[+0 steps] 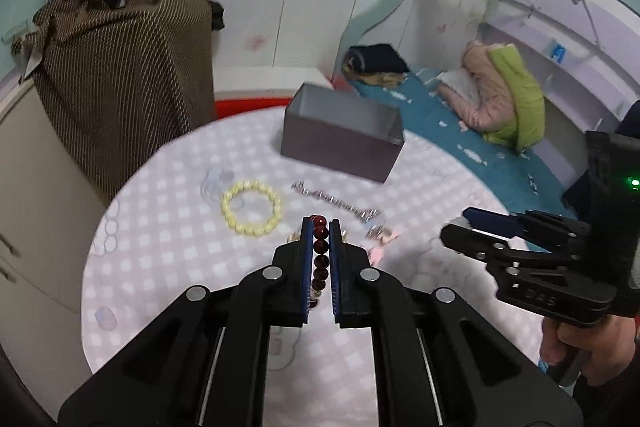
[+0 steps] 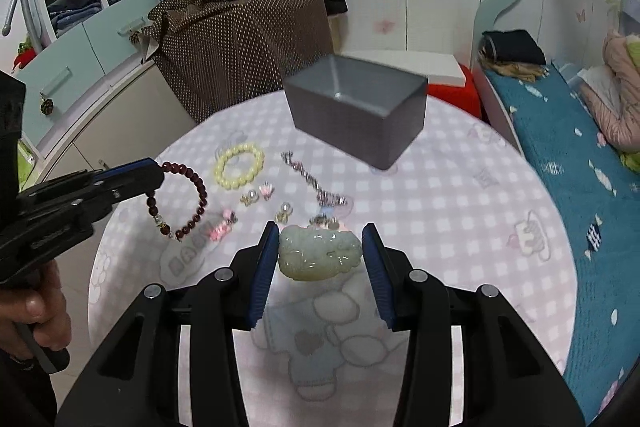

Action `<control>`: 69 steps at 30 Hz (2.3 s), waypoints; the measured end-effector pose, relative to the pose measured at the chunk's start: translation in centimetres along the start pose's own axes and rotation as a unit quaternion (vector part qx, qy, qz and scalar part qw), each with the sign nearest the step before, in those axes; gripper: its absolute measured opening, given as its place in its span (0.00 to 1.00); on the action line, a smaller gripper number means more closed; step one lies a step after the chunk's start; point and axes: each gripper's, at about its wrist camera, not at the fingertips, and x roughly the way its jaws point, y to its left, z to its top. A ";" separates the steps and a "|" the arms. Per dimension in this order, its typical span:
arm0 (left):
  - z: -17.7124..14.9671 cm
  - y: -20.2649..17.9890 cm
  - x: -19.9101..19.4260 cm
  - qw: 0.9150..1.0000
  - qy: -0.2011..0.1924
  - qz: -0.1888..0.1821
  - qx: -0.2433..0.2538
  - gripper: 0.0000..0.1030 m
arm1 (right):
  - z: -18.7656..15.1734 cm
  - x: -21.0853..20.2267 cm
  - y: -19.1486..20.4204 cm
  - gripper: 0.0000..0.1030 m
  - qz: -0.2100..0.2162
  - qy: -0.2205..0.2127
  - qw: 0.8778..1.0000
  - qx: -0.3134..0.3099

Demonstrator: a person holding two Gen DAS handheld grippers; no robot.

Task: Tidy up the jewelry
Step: 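Carry bracelet and pendant into the grey box and open both grippers, then withdraw both grippers from the box back over the jewelry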

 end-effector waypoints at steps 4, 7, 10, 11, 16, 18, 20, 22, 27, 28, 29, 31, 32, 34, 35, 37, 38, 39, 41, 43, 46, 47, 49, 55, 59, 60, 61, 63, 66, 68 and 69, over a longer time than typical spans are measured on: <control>2.5 -0.7 -0.8 0.999 -0.028 -0.012 0.016 0.08 | 2.1 -0.4 0.2 0.39 -0.005 -0.018 1.000 -0.013; 4.8 -1.4 -0.8 0.998 -0.048 -0.022 0.029 0.08 | 4.7 -0.4 0.0 0.39 -0.006 -0.037 0.999 -0.022; 8.0 -1.9 0.2 0.997 -0.067 -0.031 0.035 0.08 | 7.5 0.0 -0.4 0.39 -0.009 -0.052 0.998 -0.026; 9.0 -1.9 0.6 0.996 -0.070 -0.033 0.037 0.08 | 8.4 0.3 -0.6 0.39 -0.010 -0.054 0.998 -0.028; 13.8 -2.2 4.6 0.996 -0.062 -0.040 0.042 0.08 | 12.3 3.6 -2.7 0.39 -0.015 -0.040 0.999 -0.015; 14.9 -2.0 6.8 0.997 -0.045 -0.041 0.039 0.08 | 12.9 4.8 -3.4 0.39 -0.020 -0.030 0.999 -0.010; 15.7 -1.5 9.5 0.998 -0.021 -0.043 0.030 0.08 | 13.3 6.1 -4.1 0.39 -0.016 -0.016 1.000 0.000; 16.0 -1.1 11.6 0.999 -0.002 -0.046 0.025 0.08 | 13.5 7.3 -4.6 0.39 -0.019 -0.004 1.000 0.003; 16.4 -0.3 15.1 0.998 0.035 -0.048 0.017 0.08 | 13.5 9.7 -5.5 0.39 -0.019 0.025 0.999 0.014; 16.3 -0.1 15.5 0.998 0.039 -0.043 0.015 0.09 | 13.4 9.8 -5.6 0.40 -0.019 0.026 0.999 0.015; 16.4 0.0 15.6 0.998 0.042 -0.041 0.013 0.21 | 13.5 9.8 -5.6 0.42 -0.020 0.025 0.999 0.015; 16.2 0.4 15.7 0.999 0.039 -0.029 0.004 0.57 | 13.6 9.8 -5.5 0.58 -0.023 0.025 0.999 0.015; 16.2 0.5 15.4 0.999 0.031 -0.021 0.000 0.77 | 13.5 9.7 -5.5 0.61 -0.026 0.021 0.999 0.015; 15.9 0.9 14.4 1.000 0.011 -0.011 -0.004 0.81 | 13.5 9.4 -5.6 0.68 -0.029 0.018 0.999 0.015; 15.7 1.0 13.9 1.000 0.008 -0.009 -0.003 0.83 | 13.5 9.2 -5.7 0.78 -0.029 0.015 0.999 0.017; 15.3 1.2 12.8 1.000 -0.004 0.008 -0.002 0.90 | 13.4 8.5 -5.8 0.93 -0.040 0.000 0.999 0.023; 15.0 1.2 12.0 1.000 -0.013 0.020 0.001 0.90 | 13.1 8.0 -5.8 0.93 -0.046 -0.009 0.999 0.025; 14.5 1.3 11.2 0.999 -0.022 0.032 0.003 0.91 | 13.1 7.7 -5.9 0.93 -0.051 -0.012 0.998 0.029; 13.8 1.5 9.7 0.998 -0.037 0.051 0.004 0.94 | 12.6 6.9 -6.1 0.93 -0.060 -0.022 0.997 0.041; 13.0 1.6 8.0 0.996 -0.053 0.073 0.007 0.94 | 11.8 5.6 -6.0 0.93 -0.067 -0.035 0.996 0.050; 11.9 1.7 5.6 0.993 -0.073 0.093 0.005 0.95 | 10.9 3.8 -5.5 0.93 -0.069 -0.053 0.995 0.058; 11.5 1.6 4.7 0.992 -0.079 0.098 0.004 0.95 | 10.8 3.4 -5.3 0.93 -0.069 -0.057 0.994 0.058; 10.8 1.6 3.3 0.991 -0.088 0.102 0.001 0.95 | 10.4 2.1 -4.8 0.93 -0.071 -0.069 0.993 0.057; 8.7 0.8 -1.3 0.985 -0.119 0.126 0.003 0.95 | 9.5 -1.7 -2.9 0.93 -0.073 -0.108 0.990 0.050; 7.4 0.7 -3.8 0.981 -0.133 0.141 -0.002 0.95 | 8.7 -4.0 -1.6 0.93 -0.071 -0.129 0.988 0.043; 6.9 0.8 -4.5 0.980 -0.136 0.144 -0.004 0.95 | 8.3 -4.7 -1.2 0.93 -0.070 -0.135 0.988 0.040; 6.5 1.0 -4.9 0.979 -0.137 0.148 -0.006 0.95 | 8.1 -5.1 -1.0 0.93 -0.070 -0.138 0.987 0.039; 5.4 1.1 -5.7 0.978 -0.137 0.155 -0.010 0.95 | 7.3 -6.1 -0.6 0.93 -0.072 -0.144 0.986 0.035; 4.1 1.4 -6.4 0.979 -0.132 0.158 -0.018 0.95 | 6.1 -7.0 -0.1 0.93 -0.076 -0.149 0.986 0.030; 2.9 1.5 -6.5 0.980 -0.122 0.155 -0.025 0.95 | 5.4 -7.3 0.0 0.93 -0.074 -0.148 0.986 0.032; 2.2 1.6 -6.5 0.981 -0.116 0.153 -0.027 0.95 | 5.1 -7.4 0.0 0.93 -0.072 -0.147 0.986 0.035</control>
